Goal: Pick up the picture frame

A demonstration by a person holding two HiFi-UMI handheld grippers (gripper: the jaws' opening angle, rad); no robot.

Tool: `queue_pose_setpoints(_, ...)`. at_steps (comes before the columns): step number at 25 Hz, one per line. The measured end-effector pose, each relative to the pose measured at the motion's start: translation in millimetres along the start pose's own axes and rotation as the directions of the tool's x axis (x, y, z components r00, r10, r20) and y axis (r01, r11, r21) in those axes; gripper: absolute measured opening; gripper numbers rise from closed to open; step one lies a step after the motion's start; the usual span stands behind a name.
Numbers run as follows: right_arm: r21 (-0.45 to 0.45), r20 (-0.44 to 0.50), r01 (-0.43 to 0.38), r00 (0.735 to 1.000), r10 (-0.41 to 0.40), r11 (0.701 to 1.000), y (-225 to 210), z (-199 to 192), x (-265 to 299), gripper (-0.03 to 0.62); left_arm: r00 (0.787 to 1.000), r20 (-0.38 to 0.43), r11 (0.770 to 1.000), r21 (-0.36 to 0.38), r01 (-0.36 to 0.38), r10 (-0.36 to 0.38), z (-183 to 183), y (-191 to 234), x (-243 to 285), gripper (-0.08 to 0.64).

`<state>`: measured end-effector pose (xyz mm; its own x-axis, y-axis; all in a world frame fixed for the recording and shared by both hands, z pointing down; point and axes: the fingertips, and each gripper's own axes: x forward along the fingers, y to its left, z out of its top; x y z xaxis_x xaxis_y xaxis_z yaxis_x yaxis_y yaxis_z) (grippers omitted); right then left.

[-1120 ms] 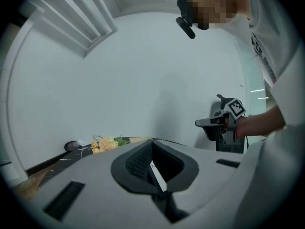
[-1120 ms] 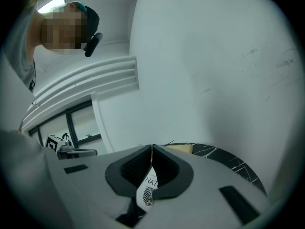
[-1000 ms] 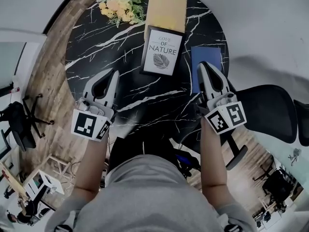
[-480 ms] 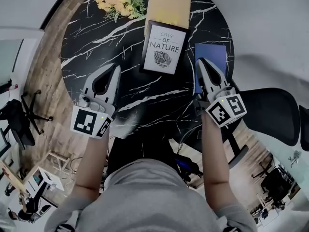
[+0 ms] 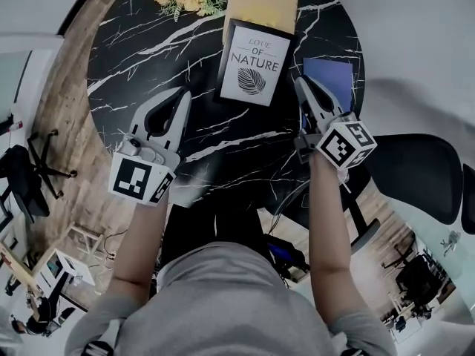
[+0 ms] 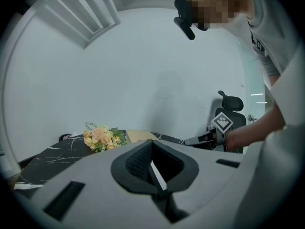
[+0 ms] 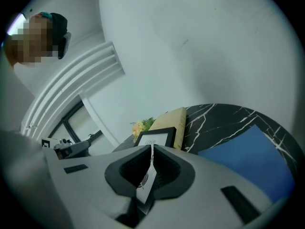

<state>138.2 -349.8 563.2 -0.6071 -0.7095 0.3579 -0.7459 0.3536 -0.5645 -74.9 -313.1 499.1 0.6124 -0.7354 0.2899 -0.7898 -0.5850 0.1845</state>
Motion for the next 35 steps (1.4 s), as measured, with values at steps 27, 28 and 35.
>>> queue_pose_setpoints(27, 0.195, -0.265, -0.111, 0.951, 0.161, 0.975, -17.8, -42.1, 58.8, 0.160, 1.000, 0.004, 1.000, 0.013, -0.022, 0.022, -3.6, -0.4, -4.8, 0.006)
queue_pose_setpoints(28, 0.198, -0.286, -0.109, 0.944, 0.164, 0.974, -17.1, -43.5, 60.7, 0.160, 1.000, 0.003, 1.000, 0.014, -0.022, 0.022, -3.8, -0.5, -5.2, 0.006)
queue_pose_setpoints(35, 0.227, -0.420, -0.092, 0.889, 0.183, 0.970, -13.2, -56.2, 71.7, 0.160, 1.000, 0.001, 1.000, 0.013, -0.024, 0.024, -4.7, 0.5, -7.6, 0.006)
